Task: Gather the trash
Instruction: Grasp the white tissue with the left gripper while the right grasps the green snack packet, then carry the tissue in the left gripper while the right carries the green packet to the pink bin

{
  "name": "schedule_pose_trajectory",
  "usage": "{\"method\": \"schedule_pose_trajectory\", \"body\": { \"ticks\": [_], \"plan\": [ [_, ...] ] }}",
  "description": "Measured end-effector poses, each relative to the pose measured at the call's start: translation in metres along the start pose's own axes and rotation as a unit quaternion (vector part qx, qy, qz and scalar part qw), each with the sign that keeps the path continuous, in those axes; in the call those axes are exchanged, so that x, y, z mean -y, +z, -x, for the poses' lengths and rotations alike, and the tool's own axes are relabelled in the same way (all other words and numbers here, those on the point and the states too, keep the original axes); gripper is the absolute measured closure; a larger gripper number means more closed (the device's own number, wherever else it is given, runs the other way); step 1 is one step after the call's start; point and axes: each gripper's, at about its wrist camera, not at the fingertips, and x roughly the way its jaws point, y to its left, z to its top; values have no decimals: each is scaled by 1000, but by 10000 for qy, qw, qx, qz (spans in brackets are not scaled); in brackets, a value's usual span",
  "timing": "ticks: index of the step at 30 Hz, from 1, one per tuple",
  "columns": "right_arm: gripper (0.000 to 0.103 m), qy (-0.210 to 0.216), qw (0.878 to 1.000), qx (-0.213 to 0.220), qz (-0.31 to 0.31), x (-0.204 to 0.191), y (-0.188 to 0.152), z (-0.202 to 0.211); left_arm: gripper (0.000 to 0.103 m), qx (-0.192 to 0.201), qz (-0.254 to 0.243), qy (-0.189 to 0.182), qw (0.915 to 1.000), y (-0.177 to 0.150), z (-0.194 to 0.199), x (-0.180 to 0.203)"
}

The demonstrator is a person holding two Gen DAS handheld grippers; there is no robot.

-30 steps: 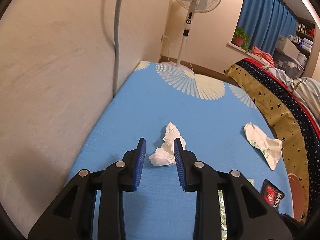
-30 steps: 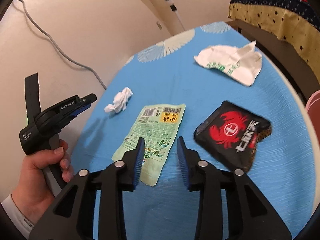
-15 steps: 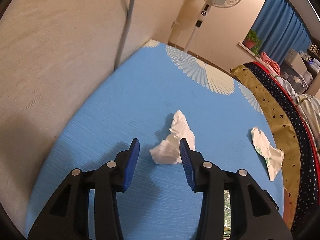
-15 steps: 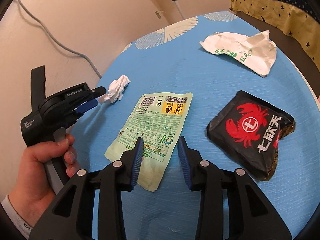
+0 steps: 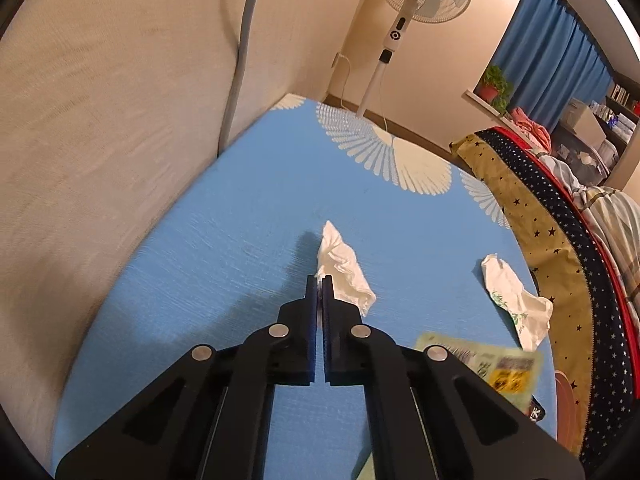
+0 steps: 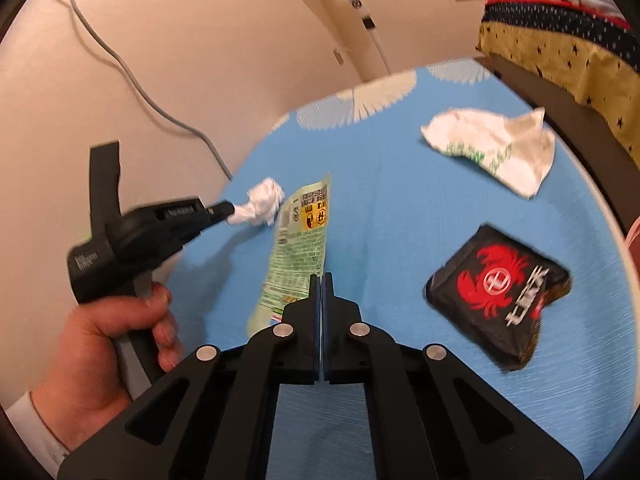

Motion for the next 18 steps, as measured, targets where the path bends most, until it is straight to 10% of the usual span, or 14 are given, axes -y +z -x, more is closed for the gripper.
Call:
{"method": "schedule_pose_trajectory", "body": {
  "ticks": [18],
  "plan": [
    [103, -465, 9949, 794, 400, -7, 14, 92, 101, 459, -600, 127, 9971, -23, 75, 44]
  ]
}}
